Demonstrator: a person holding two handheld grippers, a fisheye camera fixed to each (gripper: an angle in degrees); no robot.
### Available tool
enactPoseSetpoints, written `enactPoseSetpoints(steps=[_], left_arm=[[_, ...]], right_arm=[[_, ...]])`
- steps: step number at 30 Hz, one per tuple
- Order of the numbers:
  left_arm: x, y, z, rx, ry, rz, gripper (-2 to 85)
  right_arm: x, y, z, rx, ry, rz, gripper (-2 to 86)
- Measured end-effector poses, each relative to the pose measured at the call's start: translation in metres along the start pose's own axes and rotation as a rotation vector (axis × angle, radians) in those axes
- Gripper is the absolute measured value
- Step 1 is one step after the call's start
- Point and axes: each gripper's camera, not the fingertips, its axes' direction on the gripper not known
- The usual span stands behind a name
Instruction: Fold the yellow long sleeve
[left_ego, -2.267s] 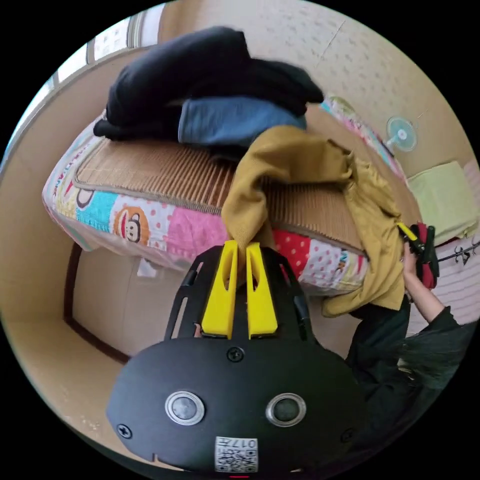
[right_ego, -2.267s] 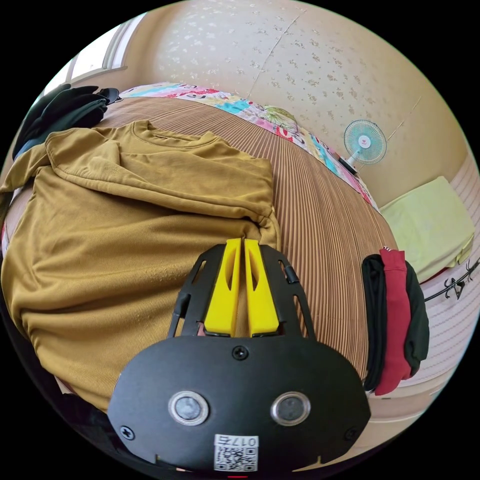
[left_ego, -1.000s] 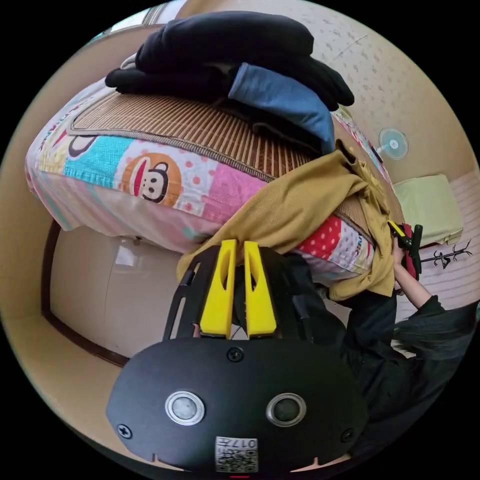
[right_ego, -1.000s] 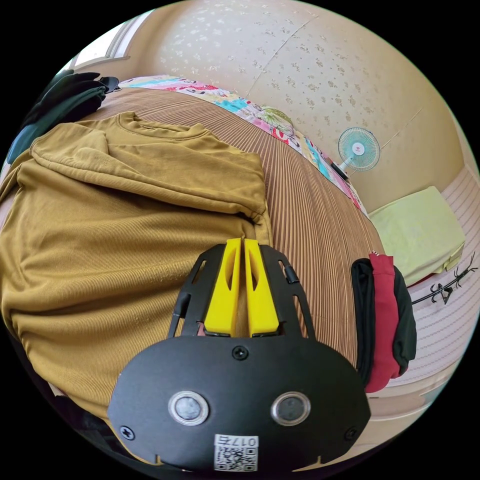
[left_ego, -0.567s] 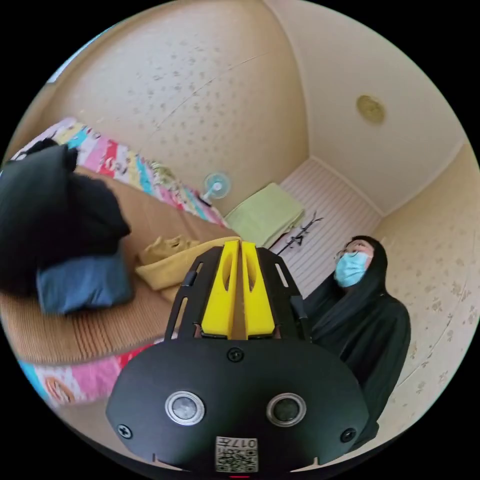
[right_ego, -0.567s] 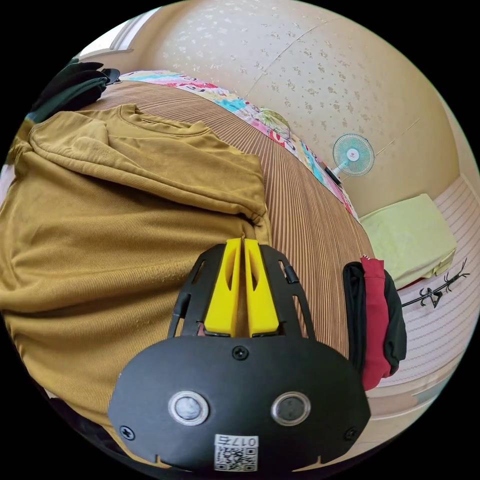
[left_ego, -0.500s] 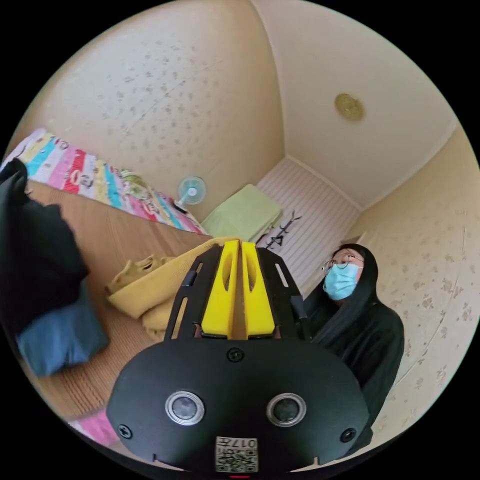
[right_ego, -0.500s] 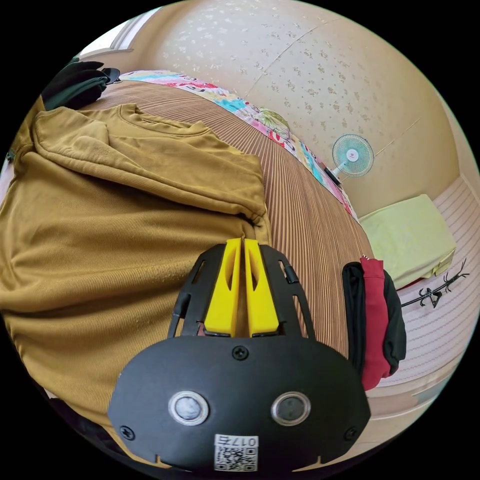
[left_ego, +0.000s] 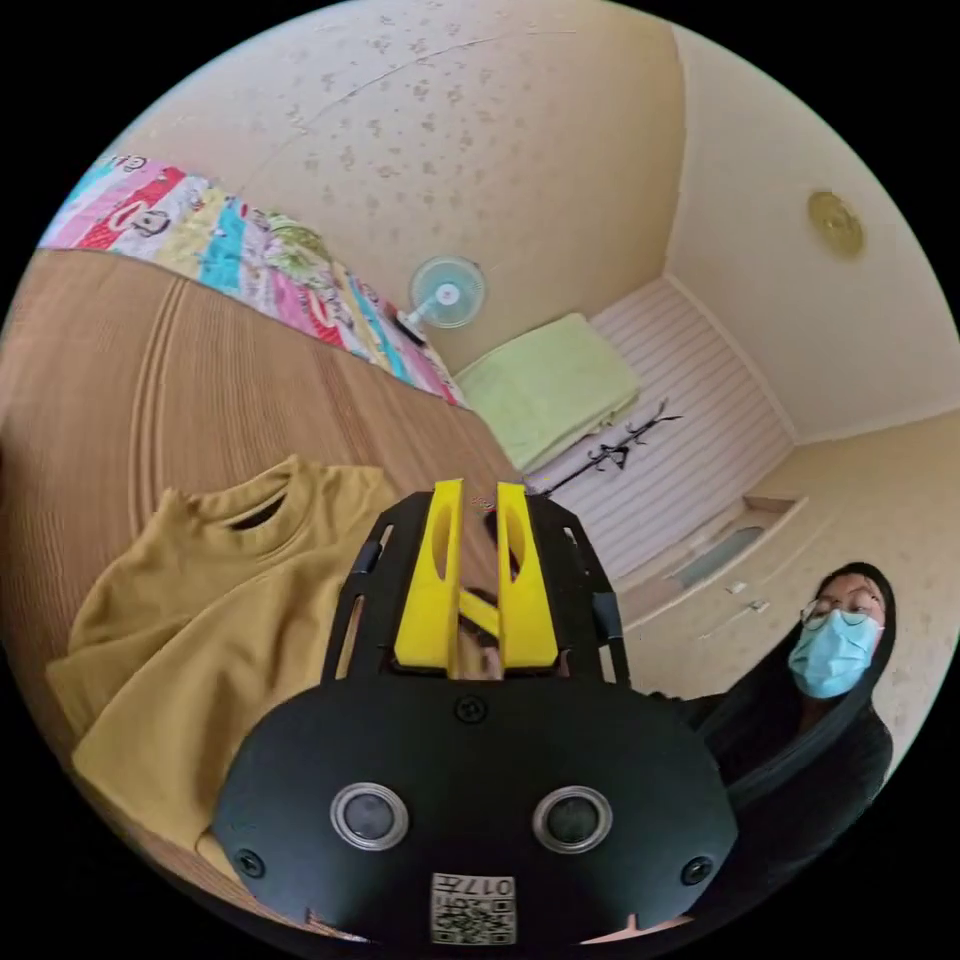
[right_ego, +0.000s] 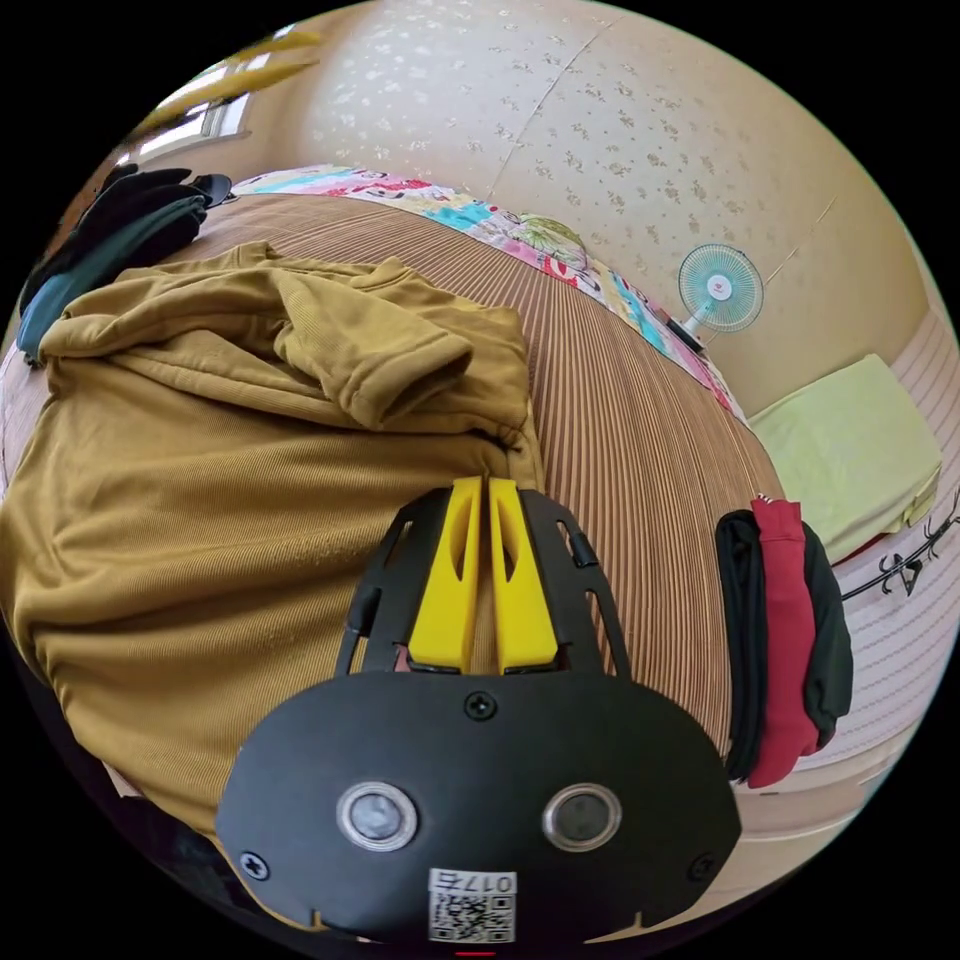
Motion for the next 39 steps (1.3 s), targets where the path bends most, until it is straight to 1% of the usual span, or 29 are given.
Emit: enactPoseSetpoints(steps=[2,3,5,6,8,9,12,15,17,19,21,23,24,26,29,30,31,32,33,35,36,37,38,39], left_arm=[[-0.020,0.041,-0.003,-0.068,-0.185,0.026,6.3],[-0.023,0.051,-0.001,-0.095,-0.233,0.036,6.4],[-0.038,0.088,0.017,-0.218,-0.400,0.064,7.1],[-0.042,0.096,0.023,-0.252,-0.422,0.070,7.5],[-0.055,0.118,0.048,-0.358,-0.431,0.111,8.4],[-0.055,0.121,0.052,-0.364,-0.432,0.123,8.8],[-0.049,0.127,0.061,-0.354,-0.447,0.194,8.6],[-0.033,0.120,0.065,-0.340,-0.385,0.291,6.0],[-0.019,0.110,0.064,-0.277,-0.343,0.360,3.5],[-0.014,0.098,0.078,-0.287,-0.365,0.400,5.0],[-0.014,0.088,0.105,-0.354,-0.414,0.444,7.6],[-0.022,0.081,0.149,-0.464,-0.462,0.509,9.6],[-0.024,0.081,0.160,-0.489,-0.469,0.526,10.0],[-0.040,0.086,0.203,-0.594,-0.488,0.572,11.0],[-0.076,0.098,0.247,-0.751,-0.467,0.530,10.3],[-0.081,0.097,0.246,-0.738,-0.461,0.513,9.9],[-0.088,0.092,0.237,-0.696,-0.416,0.487,7.1],[-0.093,0.083,0.221,-0.634,-0.307,0.450,4.4],[-0.096,0.077,0.209,-0.584,-0.256,0.419,3.2],[-0.114,0.053,0.151,-0.298,-0.127,0.270,1.1],[-0.121,0.048,0.136,-0.223,-0.109,0.223,1.0],[-0.133,0.041,0.112,-0.096,-0.072,0.152,0.8],[-0.141,0.036,0.098,-0.005,-0.051,0.121,0.9],[-0.143,0.035,0.095,0.024,-0.056,0.116,1.0]], right_arm=[[-0.005,0.002,0.003,0.000,0.029,-0.012,1.6],[-0.007,0.002,0.004,0.000,0.037,-0.015,1.6],[-0.011,0.004,0.006,0.000,0.062,-0.026,1.6],[-0.012,0.004,0.007,0.000,0.065,-0.028,1.6],[-0.013,0.007,0.009,0.000,0.072,-0.031,1.6],[-0.013,0.007,0.009,0.000,0.072,-0.031,1.6],[-0.016,0.011,0.011,-0.001,0.082,-0.035,1.5],[-0.022,0.014,0.014,-0.003,0.110,-0.049,1.4],[-0.026,0.017,0.017,-0.002,0.129,-0.058,1.4],[-0.029,0.019,0.019,-0.001,0.140,-0.063,1.4],[-0.031,0.021,0.022,-0.001,0.149,-0.067,1.4],[-0.034,0.023,0.024,0.000,0.157,-0.071,1.4],[-0.034,0.024,0.025,0.001,0.158,-0.072,1.4],[-0.035,0.027,0.027,0.002,0.160,-0.072,1.4],[-0.036,0.030,0.031,0.002,0.157,-0.070,1.4],[-0.036,0.030,0.031,0.003,0.157,-0.070,1.4],[-0.037,0.032,0.033,0.001,0.159,-0.070,1.4],[-0.039,0.033,0.035,0.002,0.164,-0.072,1.4],[-0.039,0.033,0.035,0.002,0.167,-0.073,1.4],[-0.044,0.035,0.039,0.004,0.185,-0.079,1.3],[-0.045,0.036,0.040,0.004,0.192,-0.081,1.3],[-0.048,0.037,0.043,0.004,0.205,-0.087,1.3],[-0.051,0.037,0.045,0.005,0.218,-0.092,1.3],[-0.052,0.038,0.046,0.005,0.224,-0.095,1.3]])
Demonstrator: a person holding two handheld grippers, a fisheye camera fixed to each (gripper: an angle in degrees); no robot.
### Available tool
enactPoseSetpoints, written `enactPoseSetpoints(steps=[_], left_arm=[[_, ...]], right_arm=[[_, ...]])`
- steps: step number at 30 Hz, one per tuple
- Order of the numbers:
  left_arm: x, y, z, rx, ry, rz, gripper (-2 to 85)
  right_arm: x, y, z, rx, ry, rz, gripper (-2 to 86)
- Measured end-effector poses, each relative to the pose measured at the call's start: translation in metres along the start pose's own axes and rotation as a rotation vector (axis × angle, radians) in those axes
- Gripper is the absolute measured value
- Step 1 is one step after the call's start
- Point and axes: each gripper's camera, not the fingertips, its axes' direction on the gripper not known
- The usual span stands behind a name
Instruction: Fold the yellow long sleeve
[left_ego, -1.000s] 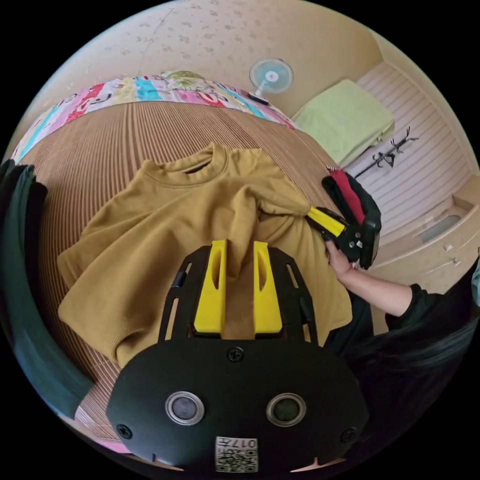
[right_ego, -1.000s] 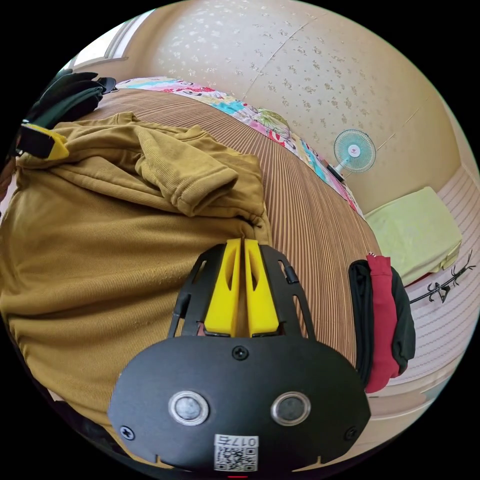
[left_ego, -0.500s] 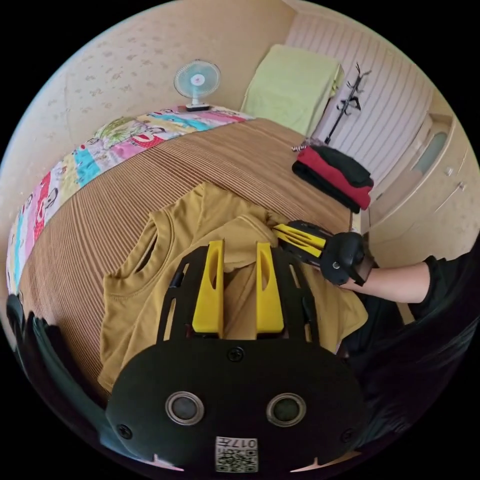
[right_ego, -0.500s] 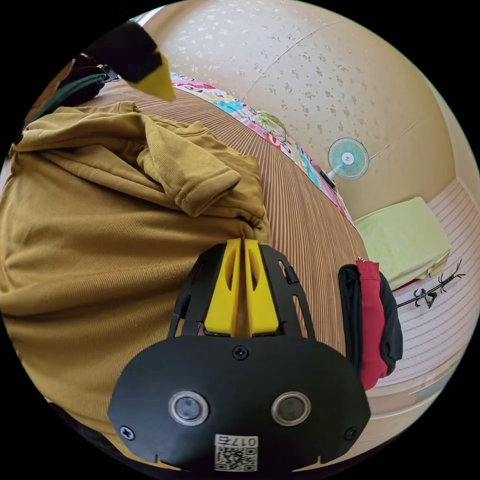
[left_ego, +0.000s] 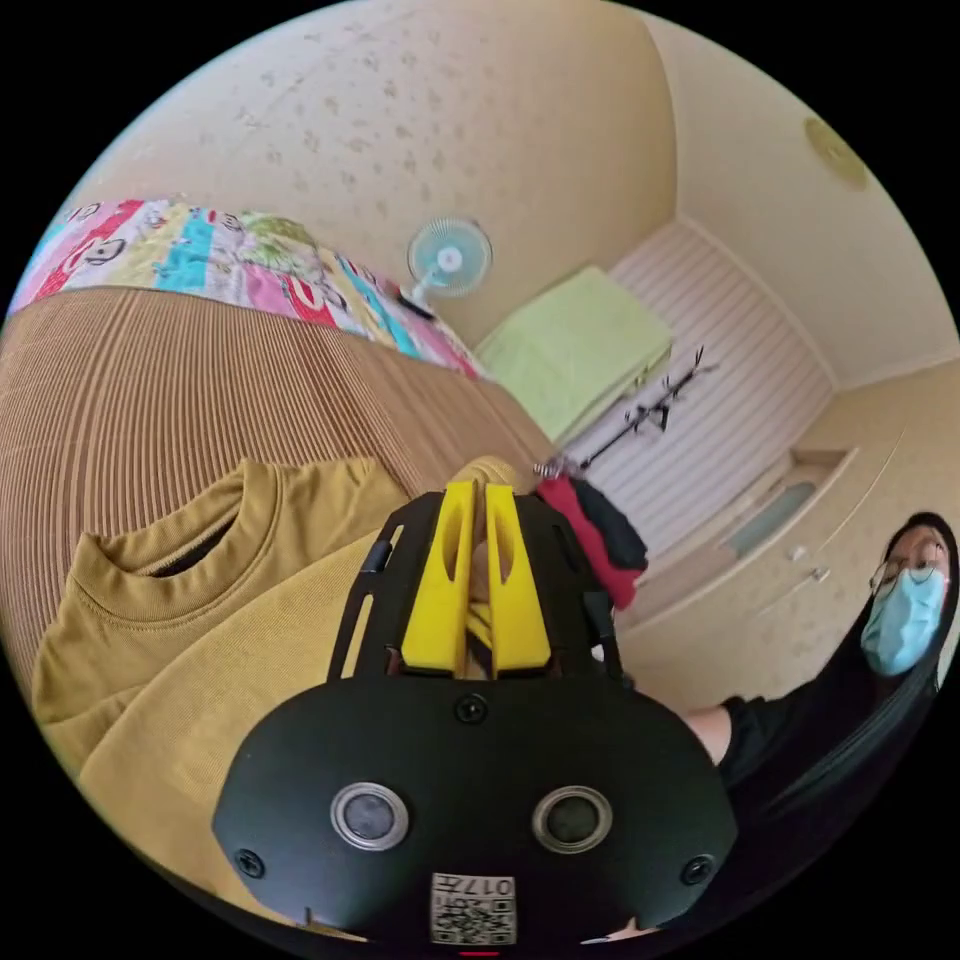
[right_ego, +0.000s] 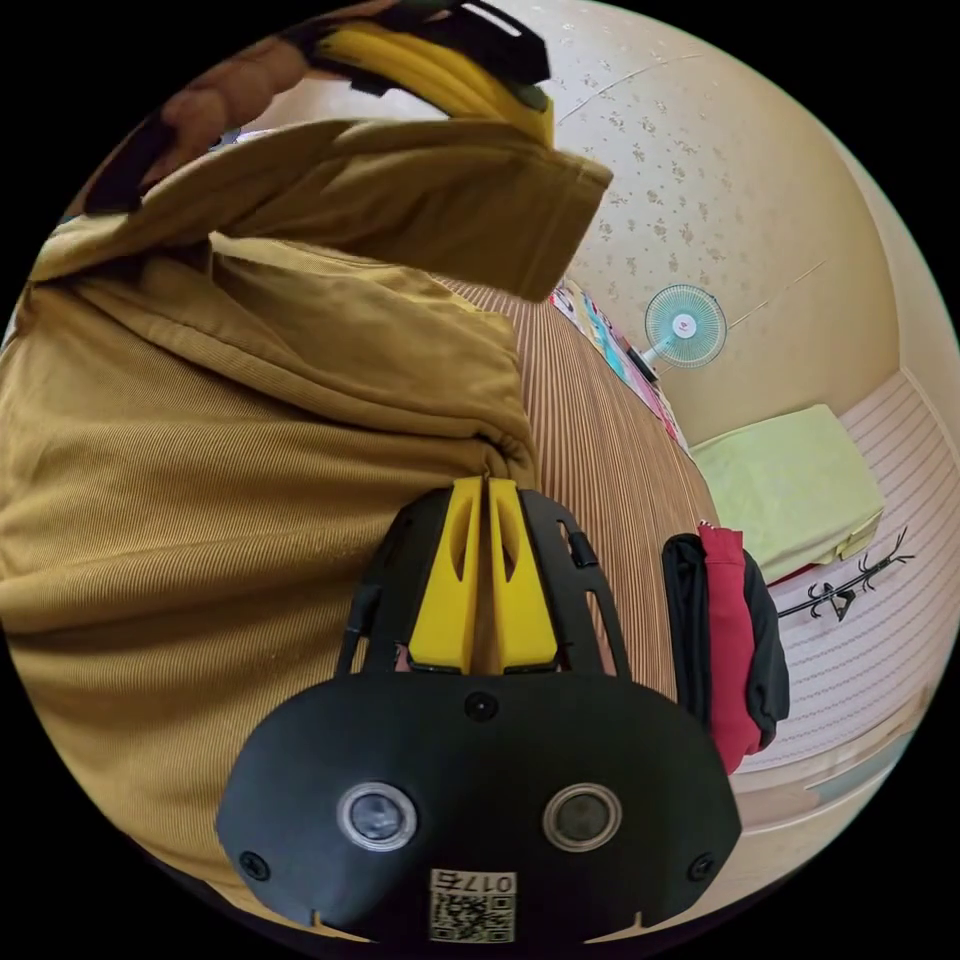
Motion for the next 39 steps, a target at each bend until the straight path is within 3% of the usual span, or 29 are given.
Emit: enactPoseSetpoints(steps=[3,5,7,10,15,18,20,23,24,27,30,35,39], left_arm=[[0.003,0.006,0.021,0.019,-0.071,0.048,2.8],[0.000,0.021,0.073,-0.144,-0.071,0.090,4.9],[-0.014,0.038,0.105,-0.252,0.017,0.067,5.6],[-0.038,0.062,0.101,-0.229,0.122,0.009,4.5],[-0.029,0.096,0.007,-0.128,-0.133,0.017,2.2],[0.007,0.141,-0.067,-0.047,-0.399,0.054,1.8],[0.032,0.188,-0.114,0.046,-0.697,-0.019,-0.3],[0.037,0.231,-0.127,0.111,-0.928,-0.124,-0.9],[0.033,0.235,-0.121,0.094,-0.928,-0.112,-0.9],[-0.033,0.235,-0.053,-0.267,-0.964,-0.191,-1.0],[-0.058,0.231,-0.038,-0.150,-0.971,-0.174,-1.0],[-0.121,0.148,0.002,-0.380,-0.915,-0.161,-1.0],[-0.151,0.114,0.042,-0.394,-0.974,-0.004,-1.0]], right_arm=[[-0.005,0.002,0.004,0.001,0.012,-0.005,1.3],[-0.006,0.003,0.007,0.001,0.011,-0.005,1.2],[-0.007,0.004,0.009,0.001,0.008,-0.004,1.2],[-0.009,0.005,0.013,0.001,0.003,-0.001,1.2],[-0.012,0.006,0.021,0.001,0.001,0.000,1.2],[-0.013,0.006,0.026,0.002,-0.001,0.002,1.2],[-0.015,0.005,0.030,0.001,0.001,0.001,1.2],[-0.019,0.004,0.035,0.000,0.007,-0.003,1.1],[-0.019,0.003,0.035,-0.001,0.008,-0.004,1.1],[-0.024,0.001,0.040,-0.006,0.024,-0.016,1.0],[-0.023,-0.005,0.046,-0.041,0.021,-0.018,1.0],[0.032,-0.020,0.073,-0.170,-0.205,0.226,1.0],[0.047,-0.034,0.093,-0.207,-0.261,0.336,1.1]])
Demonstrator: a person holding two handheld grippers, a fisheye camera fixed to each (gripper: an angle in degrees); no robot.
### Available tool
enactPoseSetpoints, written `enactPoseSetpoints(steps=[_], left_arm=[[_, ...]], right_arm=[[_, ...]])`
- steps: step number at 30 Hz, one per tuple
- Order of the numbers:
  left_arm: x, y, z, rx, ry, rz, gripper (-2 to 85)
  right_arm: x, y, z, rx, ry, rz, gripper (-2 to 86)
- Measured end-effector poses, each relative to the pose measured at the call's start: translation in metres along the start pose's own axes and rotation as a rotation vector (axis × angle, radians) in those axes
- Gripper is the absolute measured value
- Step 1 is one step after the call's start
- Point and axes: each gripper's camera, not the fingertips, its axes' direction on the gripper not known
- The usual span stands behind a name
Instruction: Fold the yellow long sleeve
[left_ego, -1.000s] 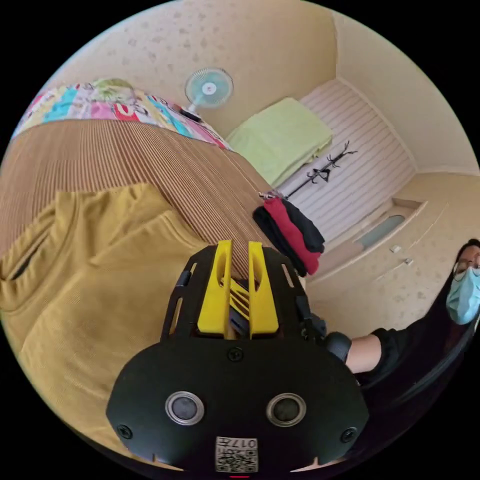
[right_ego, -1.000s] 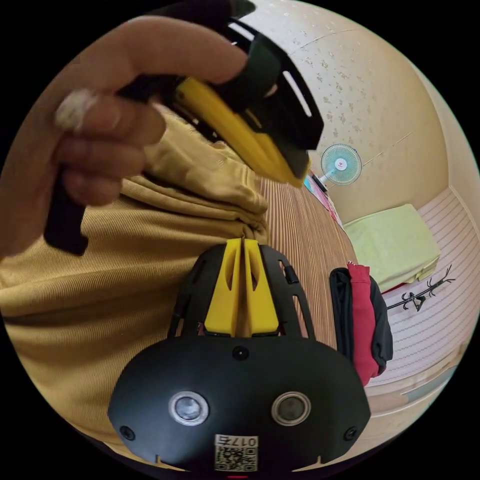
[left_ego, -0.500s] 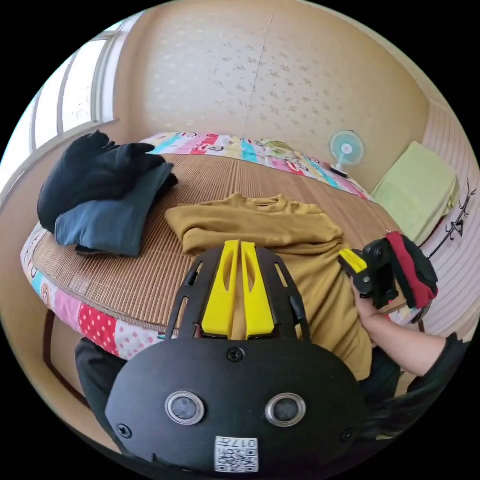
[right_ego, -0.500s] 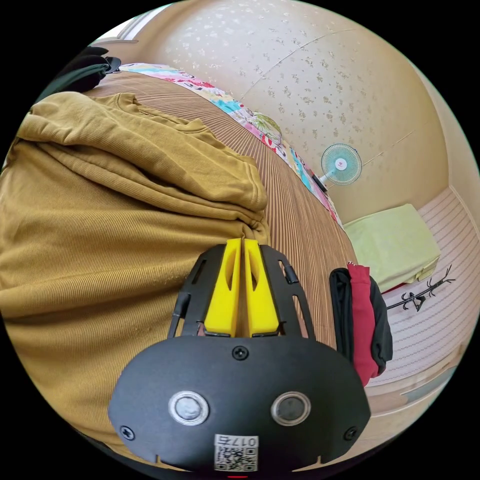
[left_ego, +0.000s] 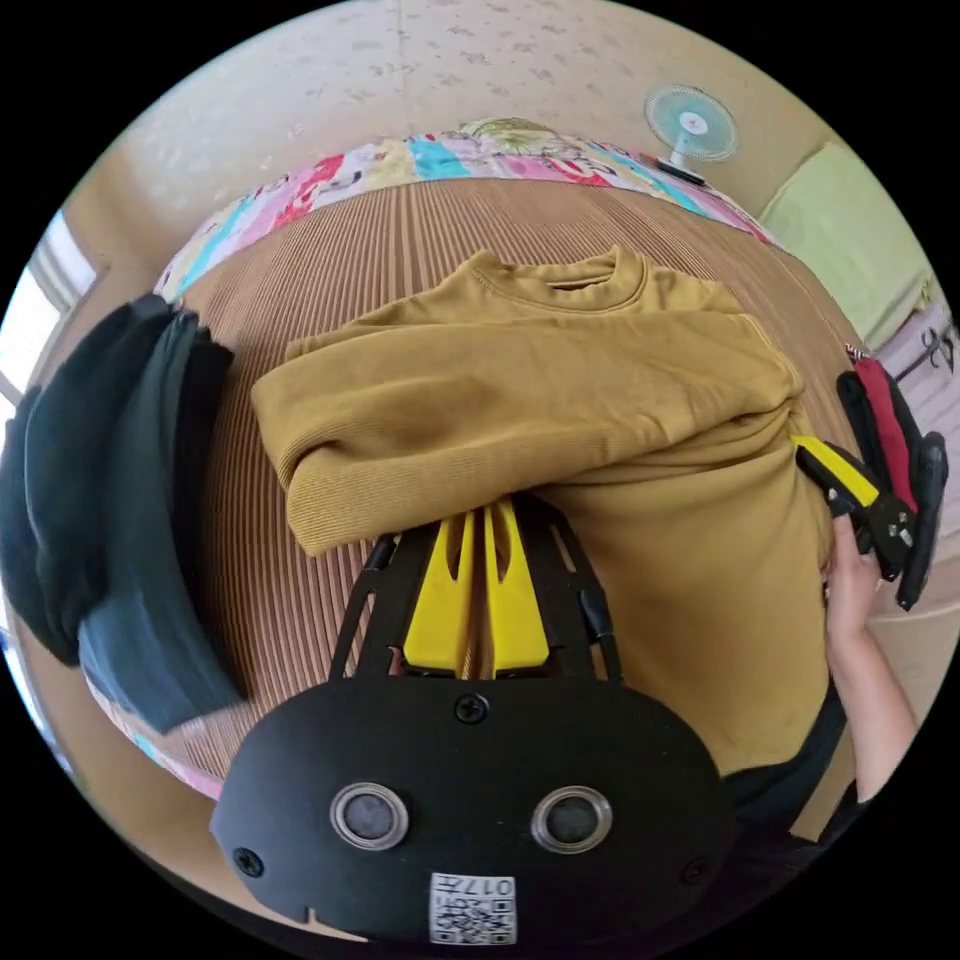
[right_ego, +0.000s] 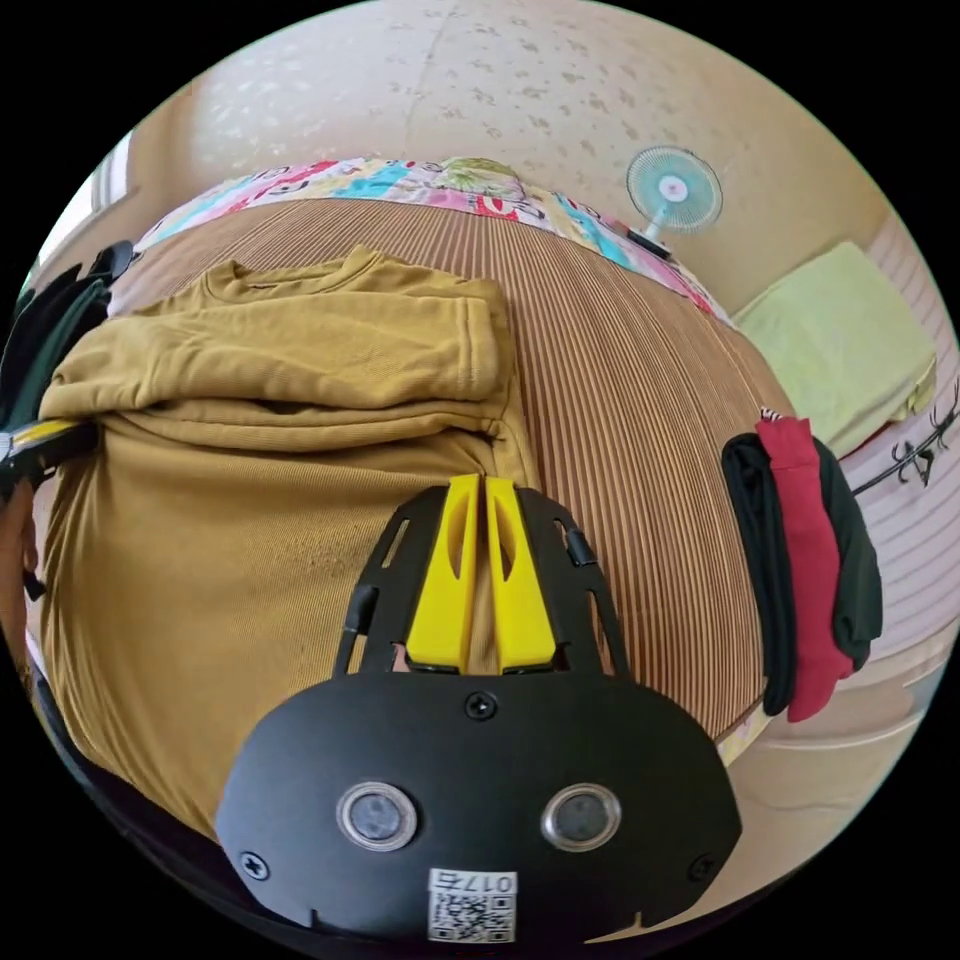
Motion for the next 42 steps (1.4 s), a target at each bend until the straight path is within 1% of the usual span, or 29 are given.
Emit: enactPoseSetpoints(steps=[1,4,7,9,12,16,18,21,23,25,27,29,30,32,33,34,35,38,39,40,42], left_arm=[[0.004,-0.005,0.009,0.054,-0.034,0.005,-1.0],[0.016,-0.020,0.027,0.101,-0.109,0.018,-1.0],[0.032,-0.036,0.043,0.118,-0.206,0.050,-1.0],[0.037,-0.042,0.050,0.126,-0.234,0.062,-1.0],[0.027,-0.047,0.055,0.143,-0.193,0.041,-1.0],[-0.004,-0.047,0.057,0.163,-0.030,-0.012,-1.0],[-0.006,-0.046,0.058,0.161,-0.018,-0.015,-1.0],[0.017,-0.044,0.058,0.160,-0.131,0.030,-1.0],[0.046,-0.041,0.058,0.153,-0.269,0.100,-1.0],[0.059,-0.036,0.053,0.148,-0.339,0.134,-1.0],[0.055,-0.017,0.031,0.172,-0.334,0.072,-1.0],[0.036,0.040,-0.032,0.311,-0.180,-0.061,-1.0],[0.032,0.059,-0.049,0.351,-0.130,-0.089,-1.0],[0.021,0.133,-0.090,0.454,0.025,-0.133,-1.0],[0.020,0.148,-0.094,0.452,0.039,-0.144,-1.0],[0.018,0.173,-0.093,0.403,0.044,-0.173,-1.0],[0.018,0.191,-0.086,0.303,0.052,-0.188,-1.0],[0.026,0.220,-0.051,0.107,0.045,-0.131,-0.9],[0.028,0.229,-0.050,0.158,0.042,-0.122,-0.9],[0.031,0.250,-0.051,0.273,0.026,-0.114,-0.9],[0.027,0.265,-0.046,0.349,0.054,-0.128,-1.0]], right_arm=[[-0.005,-0.007,0.004,0.000,0.019,0.006,1.1],[-0.031,-0.024,0.016,0.016,0.120,-0.044,1.2],[-0.049,-0.045,0.030,0.039,0.199,-0.071,1.0],[-0.054,-0.059,0.038,0.048,0.211,-0.077,1.0],[-0.066,-0.079,0.048,0.056,0.232,-0.090,1.0],[-0.092,-0.092,0.056,0.066,0.314,-0.120,0.9],[-0.101,-0.097,0.058,0.069,0.340,-0.128,0.8],[-0.110,-0.103,0.056,0.074,0.348,-0.127,0.8],[-0.115,-0.108,0.053,0.076,0.348,-0.125,0.7],[-0.120,-0.112,0.050,0.076,0.350,-0.126,0.7],[-0.123,-0.115,0.046,0.078,0.348,-0.125,0.7],[-0.127,-0.120,0.041,0.080,0.344,-0.120,0.8],[-0.128,-0.121,0.039,0.081,0.344,-0.119,0.8],[-0.134,-0.127,0.034,0.081,0.350,-0.120,0.8],[-0.135,-0.128,0.032,0.082,0.351,-0.121,0.8],[-0.137,-0.130,0.028,0.084,0.354,-0.120,0.8],[-0.139,-0.133,0.024,0.085,0.356,-0.121,0.8],[-0.143,-0.138,0.010,0.104,0.356,-0.119,0.8],[-0.144,-0.138,0.006,0.113,0.356,-0.117,0.8],[-0.145,-0.139,-0.002,0.133,0.356,-0.109,0.8],[-0.142,-0.142,-0.013,0.147,0.339,-0.095,0.8]])
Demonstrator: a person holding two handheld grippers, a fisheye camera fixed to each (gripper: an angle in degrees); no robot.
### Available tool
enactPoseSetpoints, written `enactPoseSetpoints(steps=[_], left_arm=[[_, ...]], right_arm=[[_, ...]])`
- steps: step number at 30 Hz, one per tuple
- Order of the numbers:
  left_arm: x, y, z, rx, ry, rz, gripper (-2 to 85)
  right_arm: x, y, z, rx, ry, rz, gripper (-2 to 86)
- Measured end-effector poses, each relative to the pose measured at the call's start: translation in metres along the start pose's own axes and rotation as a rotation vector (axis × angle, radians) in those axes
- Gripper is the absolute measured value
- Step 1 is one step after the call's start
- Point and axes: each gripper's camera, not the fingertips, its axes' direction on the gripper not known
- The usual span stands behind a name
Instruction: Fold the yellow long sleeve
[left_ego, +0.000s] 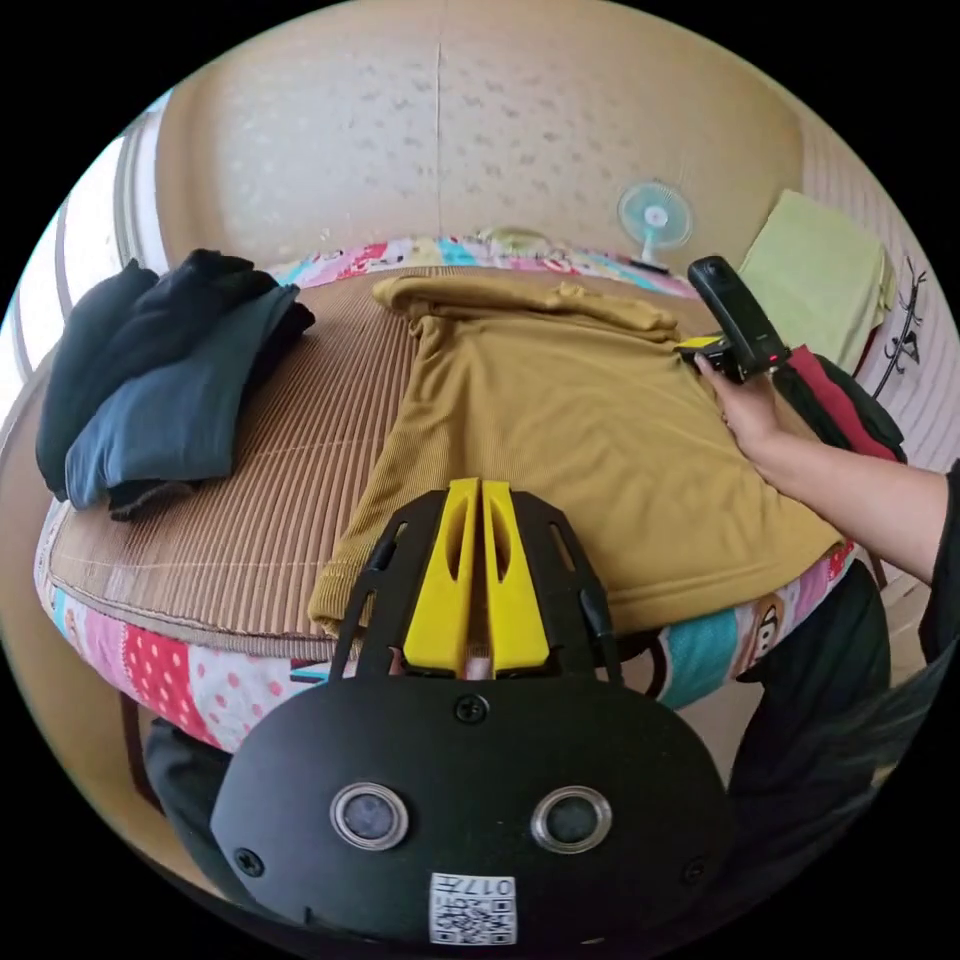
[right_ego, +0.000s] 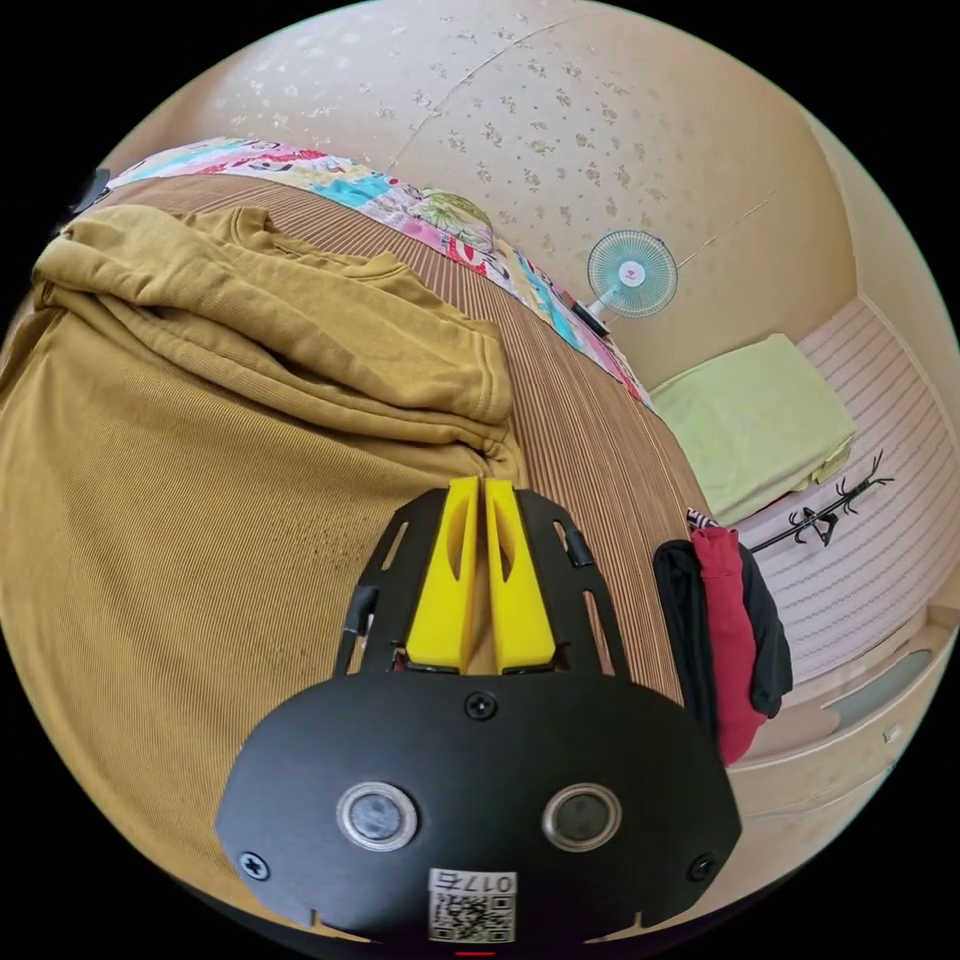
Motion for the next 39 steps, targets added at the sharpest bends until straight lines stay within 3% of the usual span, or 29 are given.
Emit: enactPoseSetpoints(steps=[3,9,11,15,21,26,29,34,39], left_arm=[[-0.013,0.007,-0.001,0.029,0.066,-0.029,-1.0],[-0.003,0.014,-0.006,0.059,0.034,-0.005,-0.9],[-0.005,0.014,-0.007,0.058,0.060,-0.016,-0.9],[0.007,0.012,-0.010,0.058,0.025,-0.002,-0.9],[0.027,0.009,-0.018,0.067,-0.019,0.012,-1.0],[0.059,0.011,-0.027,0.091,-0.113,0.055,-1.0],[0.083,0.009,-0.032,0.087,-0.200,0.104,-1.0],[0.103,0.026,-0.067,0.059,-0.237,0.118,-0.7],[0.104,0.016,-0.121,0.008,-0.263,0.138,0.7]], right_arm=[[0.013,-0.009,-0.014,0.008,-0.040,0.024,0.8],[0.033,-0.011,-0.066,0.133,-0.054,0.051,0.6],[0.054,-0.004,-0.095,0.224,0.027,0.168,0.4],[0.100,0.000,-0.139,0.194,0.101,0.380,0.3],[0.157,0.077,-0.251,0.270,-0.276,0.315,0.3],[0.193,0.153,-0.269,0.022,-0.654,0.295,0.4],[0.211,0.177,-0.261,0.021,-0.895,0.232,0.5],[0.244,0.155,-0.250,-0.038,-1.046,0.196,0.9],[0.279,0.157,-0.281,0.032,-1.009,0.178,1.5]])
